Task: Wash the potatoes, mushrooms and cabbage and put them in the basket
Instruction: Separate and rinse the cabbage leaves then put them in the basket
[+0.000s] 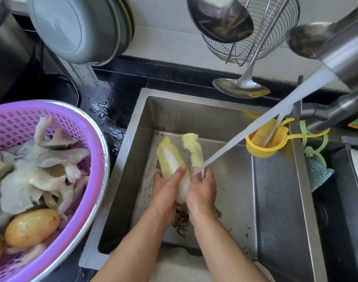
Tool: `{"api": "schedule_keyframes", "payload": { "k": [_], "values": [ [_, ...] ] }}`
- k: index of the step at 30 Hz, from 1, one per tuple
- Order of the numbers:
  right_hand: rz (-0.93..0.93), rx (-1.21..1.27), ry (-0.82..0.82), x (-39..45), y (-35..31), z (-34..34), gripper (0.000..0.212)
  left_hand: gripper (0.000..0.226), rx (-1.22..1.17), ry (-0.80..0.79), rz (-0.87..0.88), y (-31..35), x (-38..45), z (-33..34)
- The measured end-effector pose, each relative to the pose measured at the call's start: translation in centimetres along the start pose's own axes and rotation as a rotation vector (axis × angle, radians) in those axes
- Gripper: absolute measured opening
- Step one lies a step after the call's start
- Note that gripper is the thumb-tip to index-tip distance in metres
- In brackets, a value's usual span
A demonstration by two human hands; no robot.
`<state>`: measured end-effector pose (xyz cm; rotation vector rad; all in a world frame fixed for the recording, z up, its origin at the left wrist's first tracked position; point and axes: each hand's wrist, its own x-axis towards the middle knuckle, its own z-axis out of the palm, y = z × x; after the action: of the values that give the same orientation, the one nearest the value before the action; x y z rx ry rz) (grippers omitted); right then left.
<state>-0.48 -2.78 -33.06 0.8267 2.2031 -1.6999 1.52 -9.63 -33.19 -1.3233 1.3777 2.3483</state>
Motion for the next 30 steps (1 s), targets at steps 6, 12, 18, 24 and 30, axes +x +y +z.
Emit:
{"api": "schedule_keyframes", "payload": {
  "k": [6,12,18,24,30],
  "values": [
    [0.569,0.600,0.039,0.5,-1.7,-0.5,0.021,0.079,-0.128,0.128,0.125,0.9,-0.9,0.7],
    [0.629,0.920,-0.196,0.7,-0.8,-4.1,0.034,0.054,-0.301,0.074,0.154,1.9,-1.6,0.2],
    [0.511,0.461,-0.497,1.5,-0.8,-8.2,0.025,0.046,-0.081,0.015,0.131,2.0,-2.5,0.0],
    [0.300,0.115,-0.597,1.6,-2.4,-4.8,0.018,0.052,0.086,0.064,0.005,2.4,-3.5,-2.7],
    [0.473,0.407,-0.560,1.0,-2.2,-2.3,0.033,0.043,0.068,0.100,-0.028,2.5,-3.3,-4.0]
  ]
}}
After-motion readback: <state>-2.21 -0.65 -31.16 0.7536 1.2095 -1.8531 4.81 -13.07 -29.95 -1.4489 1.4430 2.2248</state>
